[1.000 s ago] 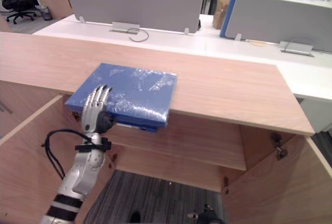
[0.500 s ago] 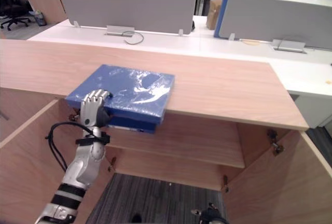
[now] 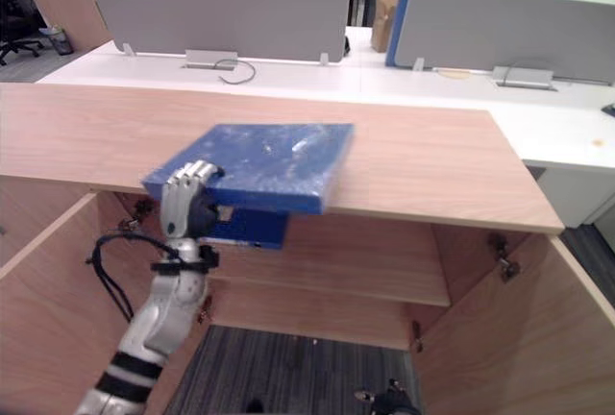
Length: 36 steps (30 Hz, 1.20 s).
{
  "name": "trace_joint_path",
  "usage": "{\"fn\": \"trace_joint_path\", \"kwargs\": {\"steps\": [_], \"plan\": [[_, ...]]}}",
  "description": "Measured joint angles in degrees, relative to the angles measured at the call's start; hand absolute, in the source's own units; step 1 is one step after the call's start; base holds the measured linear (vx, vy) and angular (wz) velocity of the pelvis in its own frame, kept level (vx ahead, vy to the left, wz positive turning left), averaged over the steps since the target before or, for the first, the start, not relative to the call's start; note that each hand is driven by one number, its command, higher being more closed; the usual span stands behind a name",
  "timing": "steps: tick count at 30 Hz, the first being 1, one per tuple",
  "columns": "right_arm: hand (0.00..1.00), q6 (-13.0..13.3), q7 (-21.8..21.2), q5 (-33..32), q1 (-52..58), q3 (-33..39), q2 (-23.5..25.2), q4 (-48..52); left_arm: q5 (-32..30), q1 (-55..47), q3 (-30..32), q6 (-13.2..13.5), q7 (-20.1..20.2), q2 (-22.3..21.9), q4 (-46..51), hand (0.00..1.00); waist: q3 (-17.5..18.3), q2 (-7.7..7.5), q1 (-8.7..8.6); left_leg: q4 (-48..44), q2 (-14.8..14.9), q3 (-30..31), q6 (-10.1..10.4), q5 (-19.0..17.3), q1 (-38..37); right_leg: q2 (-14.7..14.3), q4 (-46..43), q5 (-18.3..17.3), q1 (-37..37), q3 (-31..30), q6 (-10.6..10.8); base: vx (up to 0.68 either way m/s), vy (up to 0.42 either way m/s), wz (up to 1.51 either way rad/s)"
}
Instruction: Walk over to the cabinet, pick up the folder, carry it to the office cabinet, place the folder inside the office cabinet, then close the office cabinet door
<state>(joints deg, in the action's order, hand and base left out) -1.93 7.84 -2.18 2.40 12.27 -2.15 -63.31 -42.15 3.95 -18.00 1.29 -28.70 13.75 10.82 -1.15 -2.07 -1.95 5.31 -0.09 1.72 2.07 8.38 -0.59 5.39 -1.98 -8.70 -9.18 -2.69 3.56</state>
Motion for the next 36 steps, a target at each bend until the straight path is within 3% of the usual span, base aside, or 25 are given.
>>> {"fn": "trace_joint_path", "kwargs": {"steps": [2, 3, 4, 5, 6, 8, 11, 17, 27, 32, 36], "plan": [[0.0, 0.0, 0.35, -2.02, 0.63, 0.1, 0.03, 0.16, 9.78, -3.01, -1.5, 4.81, 4.03, -1.09, 5.1, 1.0, 0.16, 0.17, -0.09, 0.0, 0.27, -1.06, -0.01, -0.15, -0.08, -0.05, -0.47, 0.04, 0.46, -1.07, 0.01, 0.01, 0.007, -0.27], [0.0, 0.14, 0.9, -4.27, 1.35, 0.12, 0.07, 0.82, 19.55, -4.14, -1.96, 7.51, 7.79, -1.84, 7.4, 1.0, 0.32, 0.41, -0.23, 0.01, 0.41, -1.6, 0.02, -0.26, -0.29, -0.17, -0.62, 0.14, 0.6, -1.77, 0.09, 0.0, 0.005, -0.31], [0.0, 0.27, 1.19, -5.42, 1.81, 0.11, 0.13, 1.29, 24.47, -4.8, -1.98, 8.56, 9.32, -2.24, 8.24, 1.0, 0.54, 0.6, -0.29, 0.02, 0.53, -1.98, 0.07, -0.36, -0.39, -0.25, -0.76, 0.15, 0.75, -2.19, 0.09, -0.01, -0.002, -0.34], [0.0, 0.64, 1.67, -7.28, 3.51, -0.03, 0.35, 3.92, 34.65, -6.76, -1.72, 9.81, 11.64, -3.55, 9.17, 1.0, 1.09, 1.08, -0.55, 0.04, 0.88, -2.85, 0.38, -0.73, -0.44, -0.49, -1.18, 0.17, 1.37, -3.16, 0.07, -0.02, -0.015, -0.39], [0.0, 1.54, 2.58, -9.43, 6.15, -0.26, 0.88, 8.53, 45.36, -8.98, -1.69, 10.41, 13.75, -4.79, 9.19, 1.0, 1.4, 1.59, -0.85, 0.05, 1.5, -3.75, 0.5, -0.87, -0.44, -0.79, -1.56, 0.25, 2.0, -4.1, -0.02, -0.03, -0.018, -0.4], [0.0, 2.8, 3.73, -12.43, 10.23, -1.29, 1.77, 15.66, 59.8, -12.48, -1.38, 10.4, 15.96, -6.87, 9.19, 1.0, 1.57, 1.86, -1.17, 0.05, 2.34, -4.96, 0.78, -1.09, -0.5, -1.45, -1.48, 0.76, 2.53, -5.46, -0.22, -0.04, -0.019, -0.35], [0.0, 4.36, 4.88, -15.46, 17.15, -2.9, 3.38, 27.33, 71.78, -17.11, 0.62, 10.37, 17.36, -8.82, 9.19, 1.0, 1.55, 1.83, -1.81, 0.06, 3.2, -6.05, 0.57, -1.4, -0.52, -2.57, -1.76, 1.02, 3.5, -6.26, -0.41, -0.06, -0.029, -0.25], [0.0, 7.0, 5.02, -21.68, 26.03, -6.33, 6.57, 49.25, 78.43, -23.73, 4.99, 10.36, 19.28, -10.26, 13.68, 1.0, 1.5, 1.64, -1.81, -0.01, 5.33, -10.61, 1.69, -1.98, -1.69, -4.39, -2.05, 1.29, 4.93, -10.36, -0.54, -0.03, -0.02, -0.39], [0.0, 12.16, 6.82, -22.26, 28.2, -6.38, 9.05, 83.0, 78.06, -25.89, 6.16, 10.12, 19.66, -12.62, 14.88, 1.0, 2.66, 1.4, -1.94, -0.34, 6.36, -14.15, 2.75, -3.68, -2.57, -5.28, -1.9, 2.32, 5.94, -13.42, -0.02, 0.04, 0.01, -0.22], [0.0, 12.93, 9.09, -12.18, 20.61, -1.42, 6.72, 88.8, 73.0, -24.42, 7.19, 9.36, 20.08, -12.3, 13.89, 1.0, 2.64, 1.47, -2.16, -0.42, 6.13, -13.99, 2.81, -4.47, -2.57, -5.24, -1.9, 2.78, 6.3, -13.52, 0.69, 0.03, 0.032, -0.07], [0.0, 13.16, 9.11, -12.43, 9.96, 0.12, 4.29, 88.49, 70.7, -20.55, 8.18, 9.22, 21.99, -11.59, 9.9, 1.0, 2.6, 1.61, -1.97, -0.57, 5.49, -13.3, 2.37, -4.9, -2.58, -4.91, -1.89, 2.78, 6.6, -14.38, 0.69, -0.01, 0.044, -0.12]]}}
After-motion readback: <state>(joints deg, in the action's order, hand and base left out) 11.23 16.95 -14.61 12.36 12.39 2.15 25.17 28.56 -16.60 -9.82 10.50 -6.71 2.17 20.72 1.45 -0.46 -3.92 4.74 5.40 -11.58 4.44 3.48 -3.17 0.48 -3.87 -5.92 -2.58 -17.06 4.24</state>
